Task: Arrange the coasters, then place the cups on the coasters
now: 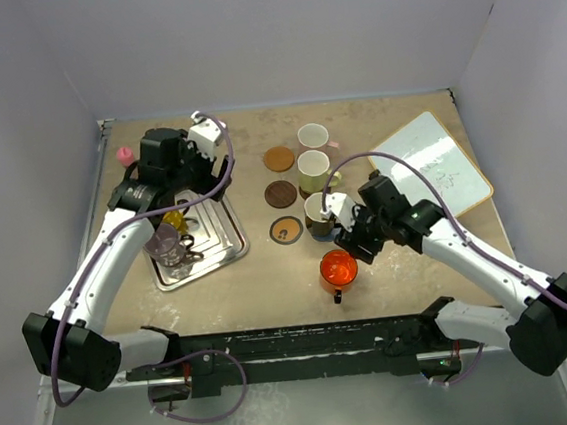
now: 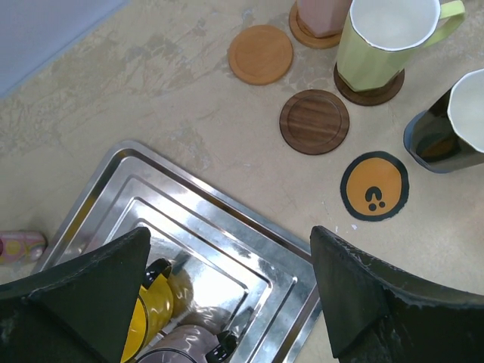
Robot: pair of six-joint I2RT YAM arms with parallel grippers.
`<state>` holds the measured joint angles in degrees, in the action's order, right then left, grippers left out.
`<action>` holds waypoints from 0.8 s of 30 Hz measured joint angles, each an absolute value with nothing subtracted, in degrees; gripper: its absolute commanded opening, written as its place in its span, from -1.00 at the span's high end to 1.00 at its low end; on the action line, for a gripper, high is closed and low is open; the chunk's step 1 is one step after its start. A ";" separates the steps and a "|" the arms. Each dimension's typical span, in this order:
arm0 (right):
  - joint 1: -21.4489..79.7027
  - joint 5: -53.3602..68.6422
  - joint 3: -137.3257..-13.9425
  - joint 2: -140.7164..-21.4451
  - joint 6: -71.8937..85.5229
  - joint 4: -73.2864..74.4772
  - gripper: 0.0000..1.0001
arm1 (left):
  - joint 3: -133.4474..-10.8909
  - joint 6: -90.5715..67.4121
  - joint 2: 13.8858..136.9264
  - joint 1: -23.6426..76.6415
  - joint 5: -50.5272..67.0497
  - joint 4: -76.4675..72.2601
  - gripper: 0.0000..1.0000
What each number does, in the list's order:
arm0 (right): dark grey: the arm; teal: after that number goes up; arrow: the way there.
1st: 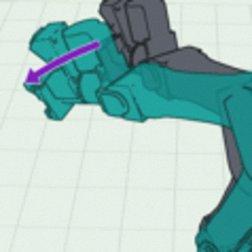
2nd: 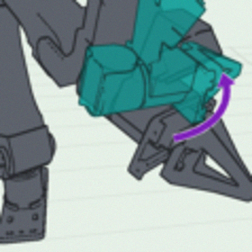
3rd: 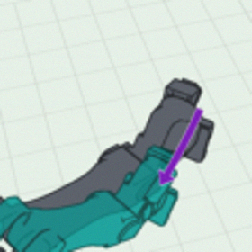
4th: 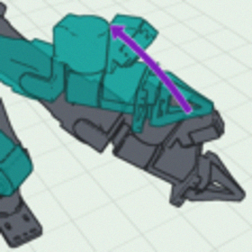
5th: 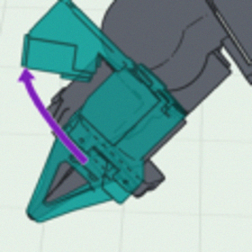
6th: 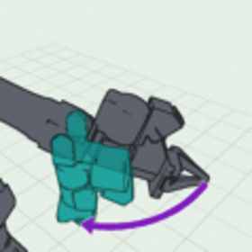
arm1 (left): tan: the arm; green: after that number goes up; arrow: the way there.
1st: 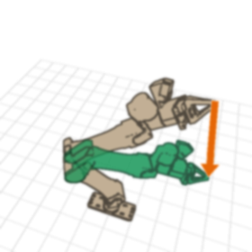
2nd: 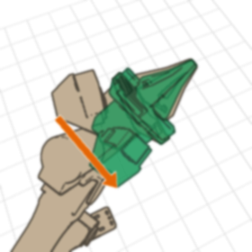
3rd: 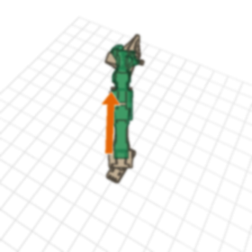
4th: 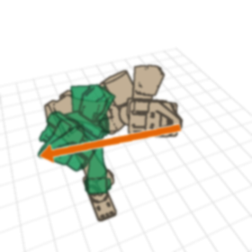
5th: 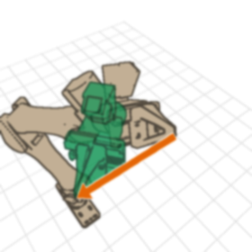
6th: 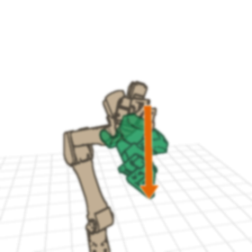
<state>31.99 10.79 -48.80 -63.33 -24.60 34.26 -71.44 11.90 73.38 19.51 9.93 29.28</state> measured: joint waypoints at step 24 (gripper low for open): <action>40.49 12.51 -49.82 -76.44 -26.22 32.49 0.76 | -69.34 13.19 72.20 19.51 8.05 26.92 -0.69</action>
